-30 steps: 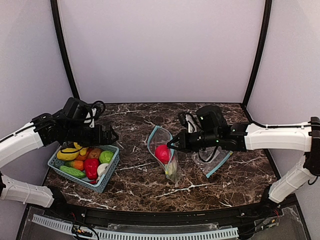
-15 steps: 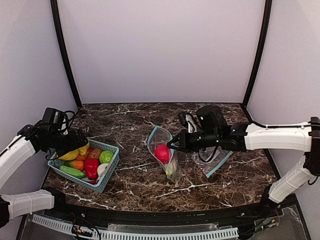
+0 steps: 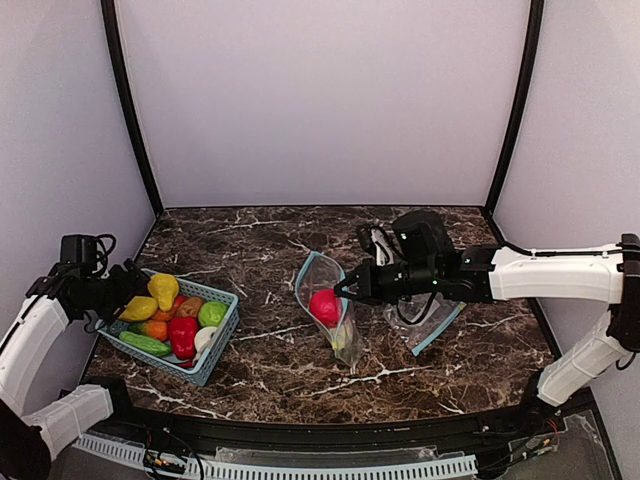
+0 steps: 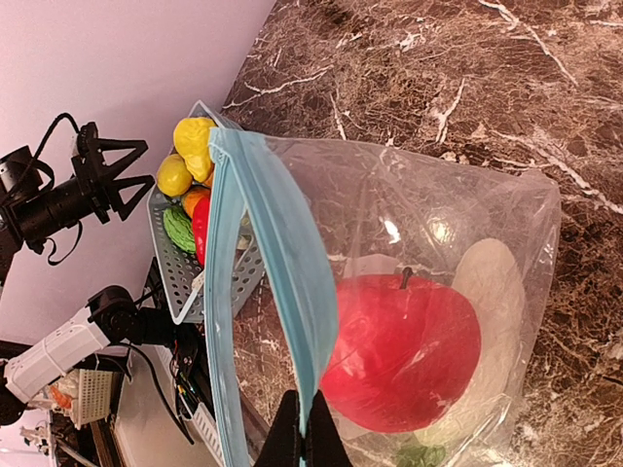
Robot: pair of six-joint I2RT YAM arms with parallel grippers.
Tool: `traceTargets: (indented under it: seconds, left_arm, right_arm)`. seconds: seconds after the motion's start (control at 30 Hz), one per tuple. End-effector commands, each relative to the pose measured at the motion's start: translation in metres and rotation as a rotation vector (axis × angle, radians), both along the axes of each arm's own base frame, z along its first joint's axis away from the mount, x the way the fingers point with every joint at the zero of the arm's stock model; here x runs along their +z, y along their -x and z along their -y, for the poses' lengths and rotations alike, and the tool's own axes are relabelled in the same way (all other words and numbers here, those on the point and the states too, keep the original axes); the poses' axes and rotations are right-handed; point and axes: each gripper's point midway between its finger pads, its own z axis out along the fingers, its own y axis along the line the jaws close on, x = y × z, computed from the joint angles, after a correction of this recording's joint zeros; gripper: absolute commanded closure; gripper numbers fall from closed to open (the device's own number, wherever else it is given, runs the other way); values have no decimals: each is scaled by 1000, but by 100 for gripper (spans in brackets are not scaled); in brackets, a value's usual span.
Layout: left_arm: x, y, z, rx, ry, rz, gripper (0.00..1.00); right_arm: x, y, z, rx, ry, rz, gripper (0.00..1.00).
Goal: Place the food in the zip-top bag and seal the zipper
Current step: Pick up the fake fruit from the bin.
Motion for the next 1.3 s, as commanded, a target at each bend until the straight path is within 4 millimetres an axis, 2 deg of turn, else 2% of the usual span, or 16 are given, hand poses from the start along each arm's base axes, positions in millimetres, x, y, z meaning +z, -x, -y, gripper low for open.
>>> traceTargets:
  seconds: [0.0,0.1,0.4,0.67,0.97,1.27]
  left_arm:
    - [-1,2,-8,53,40,37,1]
    - [-8,6,-18,102,53,38,1]
    - [-31,10,-29,171,104,30,2]
    - [-49,9,-37,211,121,23,18]
    - [-58,9,-38,211,116,15,25]
    - [-57,11,-38,204,103,20,33]
  right_arm:
    - [13,-5,1,-6,-34,42,100]
    - [12,-5,2,-6,-34,42,100]
    - [13,-6,4,-11,-34,42,100]
    - [12,-7,6,-17,-35,39,100]
    - [11,-8,5,-17,-34,35,100]
    - [13,-8,4,-16,-38,34,100]
